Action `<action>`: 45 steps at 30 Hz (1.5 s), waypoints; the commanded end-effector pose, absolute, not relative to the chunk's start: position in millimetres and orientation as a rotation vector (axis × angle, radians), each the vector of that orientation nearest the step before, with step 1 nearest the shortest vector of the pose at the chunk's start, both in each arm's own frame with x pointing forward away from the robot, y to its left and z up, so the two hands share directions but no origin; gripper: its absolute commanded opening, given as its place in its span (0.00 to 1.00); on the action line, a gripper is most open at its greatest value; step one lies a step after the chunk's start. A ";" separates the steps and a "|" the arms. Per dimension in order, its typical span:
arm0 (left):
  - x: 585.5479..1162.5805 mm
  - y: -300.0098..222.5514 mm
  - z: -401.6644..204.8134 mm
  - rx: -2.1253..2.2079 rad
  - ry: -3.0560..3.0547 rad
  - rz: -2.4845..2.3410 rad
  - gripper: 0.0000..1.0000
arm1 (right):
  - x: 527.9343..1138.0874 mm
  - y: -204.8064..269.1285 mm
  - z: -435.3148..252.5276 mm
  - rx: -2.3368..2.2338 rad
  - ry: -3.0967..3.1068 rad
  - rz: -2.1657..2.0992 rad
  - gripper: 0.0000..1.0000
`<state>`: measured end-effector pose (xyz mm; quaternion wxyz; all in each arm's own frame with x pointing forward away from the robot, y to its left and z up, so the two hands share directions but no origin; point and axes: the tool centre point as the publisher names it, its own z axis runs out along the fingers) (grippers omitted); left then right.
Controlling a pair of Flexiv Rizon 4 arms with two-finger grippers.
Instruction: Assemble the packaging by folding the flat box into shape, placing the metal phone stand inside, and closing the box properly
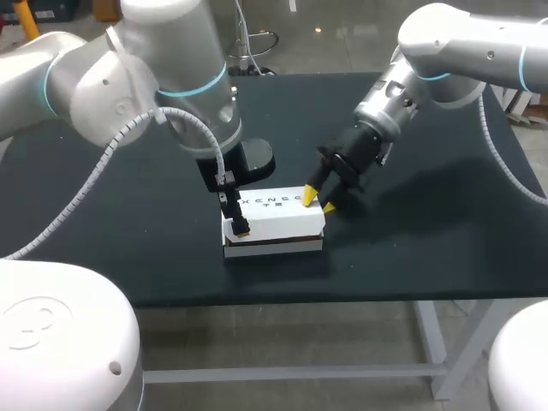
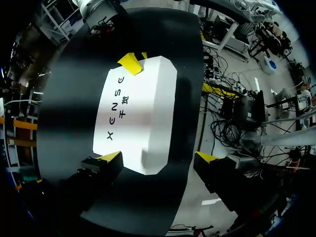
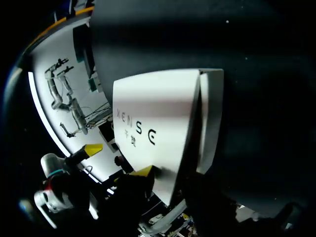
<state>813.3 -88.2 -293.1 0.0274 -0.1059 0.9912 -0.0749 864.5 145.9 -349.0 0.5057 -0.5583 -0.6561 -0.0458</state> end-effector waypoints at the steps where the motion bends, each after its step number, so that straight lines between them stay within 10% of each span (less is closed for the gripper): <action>1: 814.3 -93.9 -302.5 -0.343 2.951 -0.195 1.00 | 865.5 146.5 -349.8 -1.345 -1.583 -0.109 0.38; 8: 820.1 -97.2 -311.7 -0.354 2.955 -0.184 1.00 | 865.5 146.5 -349.8 -1.345 -1.583 -0.109 0.37; 27: 833.0 -102.4 -329.7 -0.303 2.911 -0.137 0.61 | 865.5 146.5 -349.8 -1.345 -1.583 -0.109 0.36; 45: 842.2 -106.7 -339.3 -0.298 2.795 -0.062 0.63 | 865.5 146.5 -349.8 -1.345 -1.583 -0.109 0.35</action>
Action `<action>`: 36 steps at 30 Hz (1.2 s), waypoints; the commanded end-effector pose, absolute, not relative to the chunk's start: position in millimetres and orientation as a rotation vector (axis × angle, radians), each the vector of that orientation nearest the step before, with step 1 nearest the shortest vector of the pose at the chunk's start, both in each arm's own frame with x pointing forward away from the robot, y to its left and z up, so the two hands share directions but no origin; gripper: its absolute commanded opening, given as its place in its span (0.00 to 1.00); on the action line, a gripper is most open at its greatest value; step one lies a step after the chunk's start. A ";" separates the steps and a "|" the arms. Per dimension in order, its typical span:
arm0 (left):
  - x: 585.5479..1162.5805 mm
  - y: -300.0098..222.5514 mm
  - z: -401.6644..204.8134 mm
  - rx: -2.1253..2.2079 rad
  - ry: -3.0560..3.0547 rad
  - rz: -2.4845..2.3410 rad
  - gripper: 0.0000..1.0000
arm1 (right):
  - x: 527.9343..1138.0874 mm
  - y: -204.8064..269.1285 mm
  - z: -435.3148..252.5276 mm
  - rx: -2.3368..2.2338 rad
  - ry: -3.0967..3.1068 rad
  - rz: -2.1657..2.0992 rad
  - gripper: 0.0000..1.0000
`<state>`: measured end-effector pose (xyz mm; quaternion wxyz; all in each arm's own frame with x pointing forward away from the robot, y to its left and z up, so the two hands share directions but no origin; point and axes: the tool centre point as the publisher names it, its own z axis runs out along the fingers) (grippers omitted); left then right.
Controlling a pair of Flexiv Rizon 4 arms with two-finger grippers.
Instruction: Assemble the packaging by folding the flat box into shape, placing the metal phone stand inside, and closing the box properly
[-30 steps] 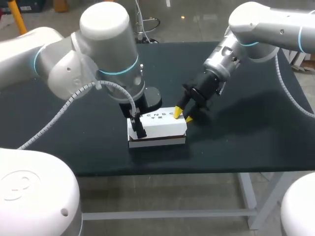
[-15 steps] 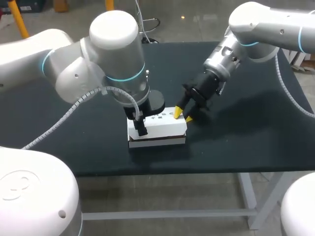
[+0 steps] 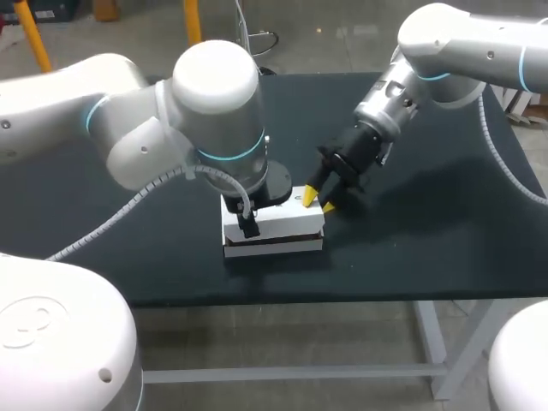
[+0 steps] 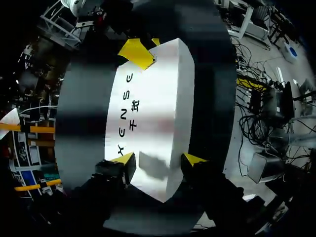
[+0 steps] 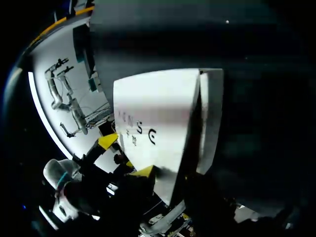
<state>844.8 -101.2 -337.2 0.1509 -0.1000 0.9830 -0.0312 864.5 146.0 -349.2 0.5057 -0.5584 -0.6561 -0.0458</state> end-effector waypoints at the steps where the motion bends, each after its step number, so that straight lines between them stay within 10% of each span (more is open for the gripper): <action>1: 842.5 -106.9 -339.3 -0.305 2.787 -0.059 0.60 | 865.5 146.5 -349.8 -1.345 -1.583 -0.109 0.35; 11: 846.6 -111.3 -344.0 -0.294 2.762 -0.039 0.38 | 865.5 146.5 -349.8 -1.345 -1.583 -0.109 0.35; 36: 840.8 -110.1 -352.5 -0.253 2.759 -0.010 0.35 | 859.9 138.3 -347.9 -1.370 -1.586 -0.126 0.39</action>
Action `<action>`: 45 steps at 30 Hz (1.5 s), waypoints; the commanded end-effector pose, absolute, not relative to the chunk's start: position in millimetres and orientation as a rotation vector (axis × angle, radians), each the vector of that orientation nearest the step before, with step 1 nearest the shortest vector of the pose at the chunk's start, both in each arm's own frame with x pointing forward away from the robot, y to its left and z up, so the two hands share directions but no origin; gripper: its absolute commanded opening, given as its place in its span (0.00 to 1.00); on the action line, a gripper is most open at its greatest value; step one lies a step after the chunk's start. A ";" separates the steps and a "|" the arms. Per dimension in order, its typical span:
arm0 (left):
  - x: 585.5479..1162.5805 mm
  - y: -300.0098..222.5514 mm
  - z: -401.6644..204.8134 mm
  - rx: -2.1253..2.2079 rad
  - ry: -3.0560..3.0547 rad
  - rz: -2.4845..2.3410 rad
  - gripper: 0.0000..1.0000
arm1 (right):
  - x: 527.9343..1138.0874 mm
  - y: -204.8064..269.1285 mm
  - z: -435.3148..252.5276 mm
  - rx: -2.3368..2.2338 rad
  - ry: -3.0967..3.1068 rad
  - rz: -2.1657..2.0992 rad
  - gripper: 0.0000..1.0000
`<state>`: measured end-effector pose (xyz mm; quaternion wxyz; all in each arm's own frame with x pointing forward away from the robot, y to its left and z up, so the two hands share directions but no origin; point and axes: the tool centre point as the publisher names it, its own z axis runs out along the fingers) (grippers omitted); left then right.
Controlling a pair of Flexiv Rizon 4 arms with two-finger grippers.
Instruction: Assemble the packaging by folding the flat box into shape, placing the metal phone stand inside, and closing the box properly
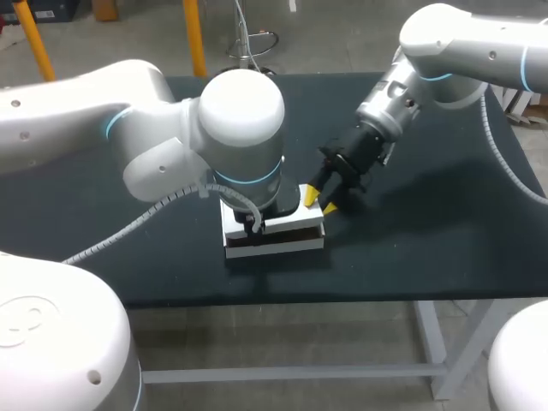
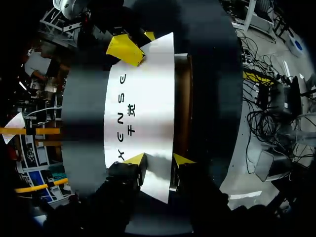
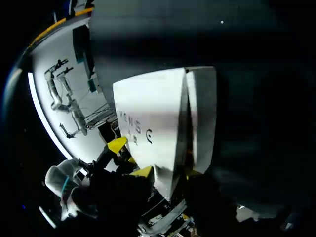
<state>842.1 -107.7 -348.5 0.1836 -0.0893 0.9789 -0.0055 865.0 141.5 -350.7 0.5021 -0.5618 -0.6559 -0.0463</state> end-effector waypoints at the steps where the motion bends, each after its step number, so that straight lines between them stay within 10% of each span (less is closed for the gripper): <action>1: 840.9 -110.1 -352.8 -0.253 2.762 -0.010 0.35 | 859.4 136.9 -348.0 -1.373 -1.585 -0.129 0.39; 24: 847.2 -111.9 -363.8 -0.230 2.798 -0.003 0.40 | 847.8 121.9 -339.7 -1.370 -1.600 -0.192 0.35; 31: 846.4 -112.4 -362.7 -0.223 2.797 0.001 0.44 | 840.5 130.4 -330.5 -1.363 -1.644 -0.216 0.00; 45: 846.2 -112.2 -360.8 -0.214 2.795 0.002 0.49 | 830.8 144.3 -335.4 -1.364 -1.695 -0.189 0.00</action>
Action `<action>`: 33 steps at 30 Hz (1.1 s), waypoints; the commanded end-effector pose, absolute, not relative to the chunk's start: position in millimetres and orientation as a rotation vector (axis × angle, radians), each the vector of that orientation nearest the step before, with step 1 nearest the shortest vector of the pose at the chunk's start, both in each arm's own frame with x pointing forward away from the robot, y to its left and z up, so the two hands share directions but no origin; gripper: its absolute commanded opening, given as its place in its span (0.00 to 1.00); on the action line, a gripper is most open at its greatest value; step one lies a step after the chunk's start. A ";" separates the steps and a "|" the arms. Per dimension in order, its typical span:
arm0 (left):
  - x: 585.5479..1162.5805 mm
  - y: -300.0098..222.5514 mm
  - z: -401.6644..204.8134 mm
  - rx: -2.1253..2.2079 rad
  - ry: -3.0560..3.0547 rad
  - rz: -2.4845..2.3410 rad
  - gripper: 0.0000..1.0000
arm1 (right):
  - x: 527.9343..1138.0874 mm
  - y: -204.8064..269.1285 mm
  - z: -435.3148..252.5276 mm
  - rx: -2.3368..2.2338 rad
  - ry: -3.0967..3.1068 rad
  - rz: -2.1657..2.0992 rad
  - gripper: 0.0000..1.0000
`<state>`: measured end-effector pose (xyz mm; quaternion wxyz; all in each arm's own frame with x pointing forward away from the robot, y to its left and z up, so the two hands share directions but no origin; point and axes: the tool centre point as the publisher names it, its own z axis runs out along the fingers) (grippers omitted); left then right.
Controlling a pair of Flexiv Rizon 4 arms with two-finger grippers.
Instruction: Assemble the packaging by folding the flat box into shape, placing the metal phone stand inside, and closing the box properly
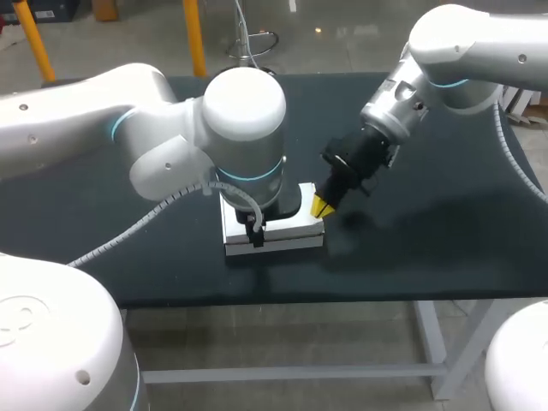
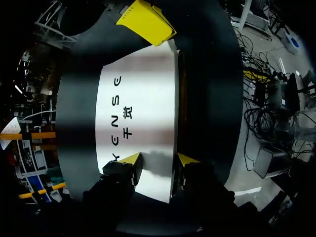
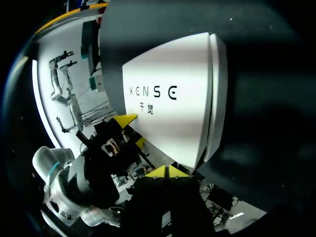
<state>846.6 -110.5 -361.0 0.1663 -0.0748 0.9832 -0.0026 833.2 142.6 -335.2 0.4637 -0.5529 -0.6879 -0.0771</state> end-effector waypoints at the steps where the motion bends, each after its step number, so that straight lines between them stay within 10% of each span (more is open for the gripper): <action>1: 846.2 -112.2 -360.7 -0.213 2.795 0.001 0.49 | 830.5 144.3 -336.0 -1.366 -1.696 -0.187 0.00; 33: 835.5 -109.6 -356.9 -0.189 2.816 0.008 0.66 | 842.2 137.9 -354.8 -1.408 -1.659 -0.185 0.00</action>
